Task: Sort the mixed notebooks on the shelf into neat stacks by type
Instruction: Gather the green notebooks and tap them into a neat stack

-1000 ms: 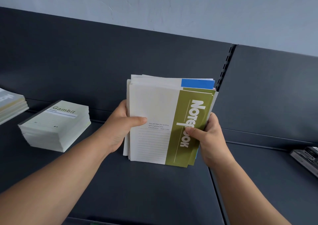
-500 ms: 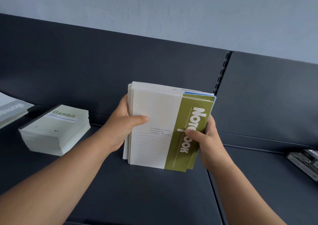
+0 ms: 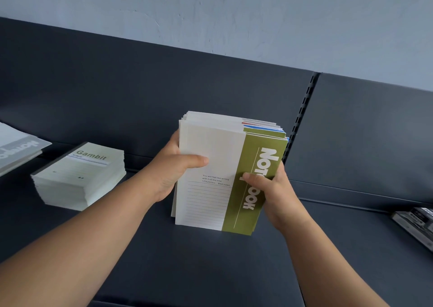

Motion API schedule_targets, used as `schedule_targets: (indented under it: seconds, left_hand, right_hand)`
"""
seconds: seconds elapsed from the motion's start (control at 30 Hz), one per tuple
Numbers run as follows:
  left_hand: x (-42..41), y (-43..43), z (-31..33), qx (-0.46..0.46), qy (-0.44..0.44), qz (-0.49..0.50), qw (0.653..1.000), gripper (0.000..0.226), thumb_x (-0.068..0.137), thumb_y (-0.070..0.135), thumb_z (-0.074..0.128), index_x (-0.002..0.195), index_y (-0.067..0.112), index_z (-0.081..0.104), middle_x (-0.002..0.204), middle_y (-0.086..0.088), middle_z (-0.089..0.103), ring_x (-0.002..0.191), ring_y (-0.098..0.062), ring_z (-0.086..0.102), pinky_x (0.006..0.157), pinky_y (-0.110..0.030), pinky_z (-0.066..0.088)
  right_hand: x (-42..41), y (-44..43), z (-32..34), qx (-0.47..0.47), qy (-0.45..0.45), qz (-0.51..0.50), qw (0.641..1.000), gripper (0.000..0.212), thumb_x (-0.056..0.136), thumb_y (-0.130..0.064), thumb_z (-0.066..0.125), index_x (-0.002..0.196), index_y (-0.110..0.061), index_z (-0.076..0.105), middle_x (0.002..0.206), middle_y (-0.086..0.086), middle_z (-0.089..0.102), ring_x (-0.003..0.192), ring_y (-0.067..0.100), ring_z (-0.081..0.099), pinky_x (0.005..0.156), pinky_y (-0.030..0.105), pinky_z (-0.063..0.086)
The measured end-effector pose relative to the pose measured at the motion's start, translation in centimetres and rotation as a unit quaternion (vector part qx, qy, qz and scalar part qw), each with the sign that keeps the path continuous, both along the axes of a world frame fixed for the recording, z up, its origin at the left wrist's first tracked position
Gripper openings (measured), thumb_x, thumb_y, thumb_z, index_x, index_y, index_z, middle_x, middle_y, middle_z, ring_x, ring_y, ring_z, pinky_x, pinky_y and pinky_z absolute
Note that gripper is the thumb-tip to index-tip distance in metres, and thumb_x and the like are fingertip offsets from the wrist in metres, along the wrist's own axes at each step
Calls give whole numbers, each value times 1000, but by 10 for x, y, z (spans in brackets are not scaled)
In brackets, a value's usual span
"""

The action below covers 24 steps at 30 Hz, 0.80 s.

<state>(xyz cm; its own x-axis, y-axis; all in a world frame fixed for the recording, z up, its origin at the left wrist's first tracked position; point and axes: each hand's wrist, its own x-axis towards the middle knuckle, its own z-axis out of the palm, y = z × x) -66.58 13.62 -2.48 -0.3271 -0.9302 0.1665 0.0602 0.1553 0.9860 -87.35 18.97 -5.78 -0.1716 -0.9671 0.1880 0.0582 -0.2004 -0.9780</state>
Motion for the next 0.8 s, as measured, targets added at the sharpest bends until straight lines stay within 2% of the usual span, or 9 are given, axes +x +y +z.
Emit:
schedule_targets:
  seconds: [0.1, 0.17, 0.23, 0.33, 0.43, 0.57, 0.67, 0.8]
  left_hand:
    - [2, -1, 12, -36, 13, 21, 999, 80, 79, 1, 69, 144, 29, 33, 125, 8, 58, 113, -11, 57, 85, -25, 46]
    - [2, -2, 24, -59, 20, 33, 998, 90, 83, 0, 66, 150, 37, 19, 138, 11, 45, 114, -5, 53, 79, -18, 44]
    - [0, -2, 33, -80, 13, 36, 996, 88, 85, 0, 62, 148, 44, 19, 146, 11, 35, 122, -4, 46, 79, -16, 40]
    - [-4, 0, 37, -82, 23, 35, 996, 84, 85, 1, 59, 146, 48, 24, 150, 9, 30, 125, -6, 41, 84, -19, 39]
    - [-4, 1, 36, -77, 31, 32, 996, 85, 82, 3, 61, 145, 48, 26, 149, 9, 31, 124, -8, 44, 88, -24, 41]
    - [2, -1, 37, -48, 42, 16, 998, 98, 63, 12, 57, 149, 42, 22, 138, 9, 39, 117, -2, 47, 84, -21, 41]
    - [4, -2, 34, 8, 72, -5, 997, 104, 60, 9, 54, 153, 31, 14, 121, 15, 50, 107, -4, 55, 80, -22, 43]
    - [0, -1, 32, 38, 74, -24, 996, 104, 58, 7, 52, 152, 34, 16, 117, 15, 57, 100, -8, 60, 74, -26, 45]
  right_hand:
    - [-2, 2, 19, -48, 24, -24, 998, 76, 75, 0, 72, 138, -29, 40, 115, 3, 70, 104, 30, 68, 85, 49, 57]
    - [-3, 3, 34, -64, 42, -43, 996, 96, 80, -1, 73, 149, -41, 21, 119, -2, 68, 105, 25, 69, 91, 50, 55]
    - [-2, 3, 45, -71, 52, -45, 995, 103, 80, -5, 74, 151, -47, 12, 124, -3, 64, 104, 23, 69, 93, 50, 54]
    - [4, 3, 52, -60, 46, -45, 996, 101, 82, -4, 72, 150, -48, 12, 124, -1, 64, 99, 23, 71, 91, 50, 55]
    - [7, 5, 53, -50, 34, -39, 997, 101, 83, -2, 71, 152, -45, 11, 120, -1, 65, 97, 23, 72, 89, 49, 56]
    - [-1, 5, 51, -38, 7, -33, 999, 110, 77, -7, 77, 152, -46, 7, 145, 1, 48, 106, 26, 69, 87, 49, 57]
    - [-1, 3, 45, -16, -6, -16, 1000, 115, 66, -17, 76, 152, -43, 5, 129, 2, 62, 103, 26, 70, 88, 50, 56]
    - [3, 1, 42, -7, 3, 5, 1000, 118, 58, -25, 83, 151, -44, 13, 121, 2, 68, 106, 28, 69, 94, 57, 51]
